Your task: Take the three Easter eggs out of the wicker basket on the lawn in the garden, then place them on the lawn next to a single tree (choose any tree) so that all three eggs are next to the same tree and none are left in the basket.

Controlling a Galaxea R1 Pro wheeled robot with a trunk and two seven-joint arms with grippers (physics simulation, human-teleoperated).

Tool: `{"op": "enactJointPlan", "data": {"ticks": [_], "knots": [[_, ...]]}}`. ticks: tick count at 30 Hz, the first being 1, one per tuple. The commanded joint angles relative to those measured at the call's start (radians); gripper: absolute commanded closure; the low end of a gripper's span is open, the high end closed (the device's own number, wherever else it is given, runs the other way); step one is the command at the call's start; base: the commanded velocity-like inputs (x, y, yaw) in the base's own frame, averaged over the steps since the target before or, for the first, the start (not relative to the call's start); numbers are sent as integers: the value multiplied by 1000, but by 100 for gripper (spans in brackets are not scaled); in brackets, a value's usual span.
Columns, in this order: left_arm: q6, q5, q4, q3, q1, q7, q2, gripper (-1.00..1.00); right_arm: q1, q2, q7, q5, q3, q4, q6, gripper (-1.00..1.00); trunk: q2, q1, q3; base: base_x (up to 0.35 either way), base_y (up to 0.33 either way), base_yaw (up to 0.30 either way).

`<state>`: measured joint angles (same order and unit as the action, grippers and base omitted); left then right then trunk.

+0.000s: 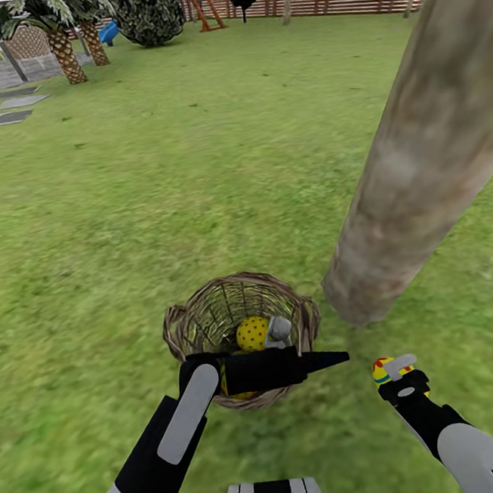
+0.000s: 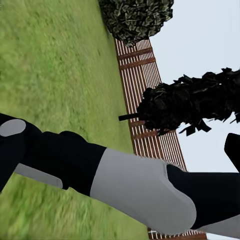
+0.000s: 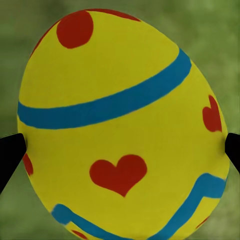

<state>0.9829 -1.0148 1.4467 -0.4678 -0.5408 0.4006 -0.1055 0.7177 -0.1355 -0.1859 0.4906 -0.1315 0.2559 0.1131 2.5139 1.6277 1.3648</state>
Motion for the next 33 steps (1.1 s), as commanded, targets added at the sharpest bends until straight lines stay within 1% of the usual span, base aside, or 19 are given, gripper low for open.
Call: {"op": "enactJointPlan", "data": {"ticks": [1,9,18,21,22,29,31,33], "knots": [[3,4,0,1,-1,5,0,-100,0,1,0,10,-5,2,5,100,1,0,5,0,0,0],[4,4,0,1,-1,5,0,-100,0,1,0,9,-5,2,7,100,2,4,36,0,0,0],[6,4,0,0,-1,4,-3,-100,0,-1,-9,5,-5,4,6,100,2,4,36,0,0,0],[6,4,0,0,0,4,-2,-100,0,-1,-12,-36,-5,8,7,100,2,4,36,67,0,0],[6,4,0,0,-1,4,-1,-100,0,-1,-12,-42,-5,10,7,100,2,4,36,263,0,0],[3,4,0,0,-1,6,-1,-100,1,-1,-14,-46,-5,12,7,100,2,4,36,43,0,0],[3,4,0,0,-1,6,-2,-100,2,-1,-14,-46,-5,13,6,100,3,5,43,0,0,0],[3,4,0,0,-1,6,-2,-100,2,-2,-14,-46,-5,13,5,100,3,5,43,0,0,0]]}}
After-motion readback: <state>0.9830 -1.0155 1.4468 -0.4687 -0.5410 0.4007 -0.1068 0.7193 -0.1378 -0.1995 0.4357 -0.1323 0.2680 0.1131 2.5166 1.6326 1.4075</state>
